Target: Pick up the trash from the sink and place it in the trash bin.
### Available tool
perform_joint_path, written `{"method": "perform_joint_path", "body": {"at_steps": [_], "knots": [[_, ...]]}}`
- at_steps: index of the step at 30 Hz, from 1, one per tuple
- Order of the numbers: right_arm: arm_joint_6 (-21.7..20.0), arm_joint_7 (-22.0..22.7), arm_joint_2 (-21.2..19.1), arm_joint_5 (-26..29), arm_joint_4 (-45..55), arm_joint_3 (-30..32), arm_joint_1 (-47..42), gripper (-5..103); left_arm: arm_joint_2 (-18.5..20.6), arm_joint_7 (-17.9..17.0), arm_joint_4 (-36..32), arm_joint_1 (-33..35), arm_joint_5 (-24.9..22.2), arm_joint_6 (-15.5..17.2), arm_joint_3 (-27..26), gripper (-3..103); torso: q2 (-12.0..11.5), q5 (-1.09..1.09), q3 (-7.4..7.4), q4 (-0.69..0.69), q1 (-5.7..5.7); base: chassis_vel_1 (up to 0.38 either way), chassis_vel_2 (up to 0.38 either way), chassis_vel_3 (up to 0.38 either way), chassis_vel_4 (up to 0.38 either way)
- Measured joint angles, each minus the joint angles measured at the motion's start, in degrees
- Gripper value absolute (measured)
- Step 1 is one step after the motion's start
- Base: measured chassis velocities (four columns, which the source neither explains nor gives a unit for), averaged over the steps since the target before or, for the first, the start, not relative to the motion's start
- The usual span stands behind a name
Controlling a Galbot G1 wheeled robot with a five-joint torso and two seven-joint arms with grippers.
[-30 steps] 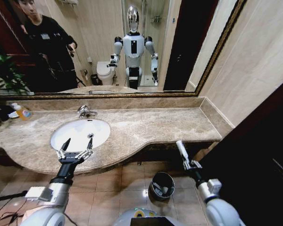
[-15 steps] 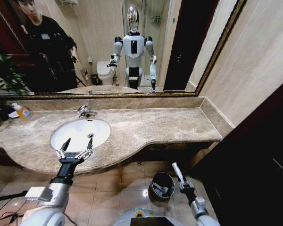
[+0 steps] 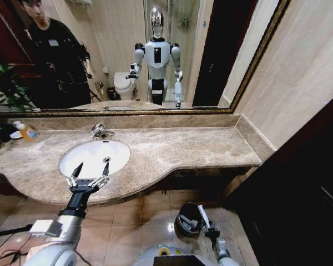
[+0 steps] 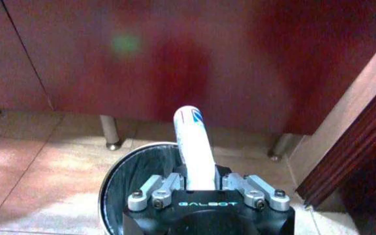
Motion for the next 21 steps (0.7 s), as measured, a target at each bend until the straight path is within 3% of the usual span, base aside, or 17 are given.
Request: {"method": "perform_joint_path", "body": {"at_steps": [11,21], "knots": [[1.50,0.44,4.39,-3.15,-8.20,-0.37,4.63,25,0.00,0.00,0.00,0.00,0.00,0.00,0.00,100,0.00,0.01,0.00,-0.01,0.00,0.000,0.000,0.000,0.000],[1.91,1.36,6.21,-4.10,-9.03,-0.59,5.94,25,0.00,0.00,0.00,0.00,0.00,0.00,0.00,100,0.00,0.01,0.00,-0.01,0.00,0.000,0.000,0.000,0.000]]}}
